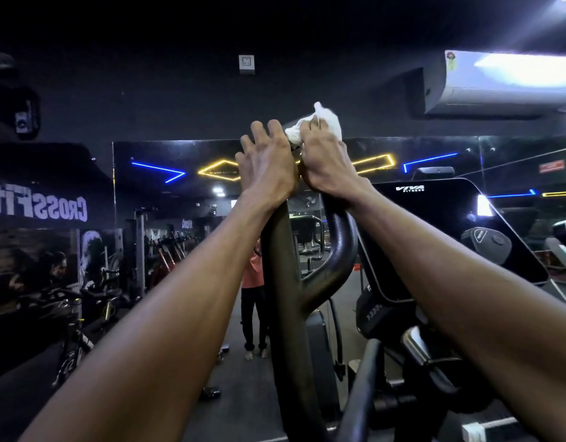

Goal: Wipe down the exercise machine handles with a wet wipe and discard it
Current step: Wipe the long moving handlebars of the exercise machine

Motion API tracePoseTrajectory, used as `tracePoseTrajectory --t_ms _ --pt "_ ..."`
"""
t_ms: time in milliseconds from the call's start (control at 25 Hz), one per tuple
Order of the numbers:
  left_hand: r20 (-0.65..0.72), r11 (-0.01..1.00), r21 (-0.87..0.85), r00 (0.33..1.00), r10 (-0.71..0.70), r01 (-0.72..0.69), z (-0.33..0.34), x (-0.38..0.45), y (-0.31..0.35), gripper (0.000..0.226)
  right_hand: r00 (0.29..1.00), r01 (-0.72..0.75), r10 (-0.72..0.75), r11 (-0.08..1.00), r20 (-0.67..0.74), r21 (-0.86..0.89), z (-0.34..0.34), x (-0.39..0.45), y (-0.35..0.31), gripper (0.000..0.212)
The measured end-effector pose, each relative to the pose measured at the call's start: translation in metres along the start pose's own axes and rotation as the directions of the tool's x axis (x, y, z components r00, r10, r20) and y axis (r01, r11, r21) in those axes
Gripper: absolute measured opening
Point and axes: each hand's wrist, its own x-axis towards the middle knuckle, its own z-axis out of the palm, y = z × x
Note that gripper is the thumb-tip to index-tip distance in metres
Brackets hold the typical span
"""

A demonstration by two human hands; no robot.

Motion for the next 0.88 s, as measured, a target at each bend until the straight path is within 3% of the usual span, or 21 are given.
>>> tracePoseTrajectory --t_ms 280,440,560,720,800,880 --pt "-0.058 0.998 -0.057 0.998 -0.024 0.02 0.004 0.0 0.0 0.034 0.981 0.191 -0.19 0.981 0.04 -0.032 -0.014 0.026 0.003 0.035" --pt "-0.079 0.994 -0.099 0.996 -0.051 0.043 0.003 -0.001 -0.001 0.039 0.99 0.138 -0.138 0.99 0.023 -0.024 -0.016 0.034 0.01 0.033" --pt "-0.085 0.988 -0.141 0.994 -0.071 0.059 0.003 0.0 -0.003 0.033 0.958 0.281 -0.282 0.959 0.054 0.02 -0.009 0.032 0.007 0.028" --pt "-0.086 0.978 -0.193 0.992 -0.097 0.079 -0.002 -0.002 -0.001 0.037 0.984 0.162 -0.165 0.986 0.072 0.05 -0.01 0.039 0.011 0.031" --pt "-0.091 0.969 -0.231 0.99 -0.109 0.086 -0.003 -0.002 -0.002 0.032 0.944 0.322 -0.327 0.943 0.052 0.08 -0.007 0.024 0.011 0.035" --pt "-0.09 0.965 -0.239 0.987 -0.131 0.106 -0.003 -0.001 -0.001 0.03 0.932 0.359 -0.362 0.931 0.034 0.061 -0.003 0.012 0.015 0.042"
